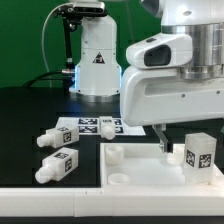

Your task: Assemble square table

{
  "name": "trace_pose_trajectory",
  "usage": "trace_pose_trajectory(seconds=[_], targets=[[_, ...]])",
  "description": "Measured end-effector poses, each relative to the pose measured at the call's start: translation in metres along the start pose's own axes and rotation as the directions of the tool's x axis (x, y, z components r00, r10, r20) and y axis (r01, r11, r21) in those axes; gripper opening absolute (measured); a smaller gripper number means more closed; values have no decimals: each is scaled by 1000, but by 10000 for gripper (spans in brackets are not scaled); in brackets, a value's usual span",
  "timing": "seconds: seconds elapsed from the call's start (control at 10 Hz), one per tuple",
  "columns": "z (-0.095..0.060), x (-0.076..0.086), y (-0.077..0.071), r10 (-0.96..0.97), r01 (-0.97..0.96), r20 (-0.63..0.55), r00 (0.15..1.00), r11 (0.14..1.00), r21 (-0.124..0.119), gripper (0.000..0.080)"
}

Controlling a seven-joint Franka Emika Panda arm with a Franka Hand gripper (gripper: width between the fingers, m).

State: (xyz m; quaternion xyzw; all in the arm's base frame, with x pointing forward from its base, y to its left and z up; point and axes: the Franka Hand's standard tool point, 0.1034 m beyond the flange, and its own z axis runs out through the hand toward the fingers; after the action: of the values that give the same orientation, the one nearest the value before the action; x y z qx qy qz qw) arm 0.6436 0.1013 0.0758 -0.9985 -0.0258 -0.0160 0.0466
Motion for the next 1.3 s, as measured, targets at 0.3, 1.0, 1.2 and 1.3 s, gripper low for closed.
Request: trace_pose_trajectory(seconds=[0.3,1.0,1.2,1.3], targets=[[0,0,0,58,-58,1,998,998,0,403],[2,0,-3,700,-700,11,714,714,13,285],[3,-1,-6,923,-924,32,383,383,23,285],[3,-2,-6,974,-975,35,223,221,37,285]])
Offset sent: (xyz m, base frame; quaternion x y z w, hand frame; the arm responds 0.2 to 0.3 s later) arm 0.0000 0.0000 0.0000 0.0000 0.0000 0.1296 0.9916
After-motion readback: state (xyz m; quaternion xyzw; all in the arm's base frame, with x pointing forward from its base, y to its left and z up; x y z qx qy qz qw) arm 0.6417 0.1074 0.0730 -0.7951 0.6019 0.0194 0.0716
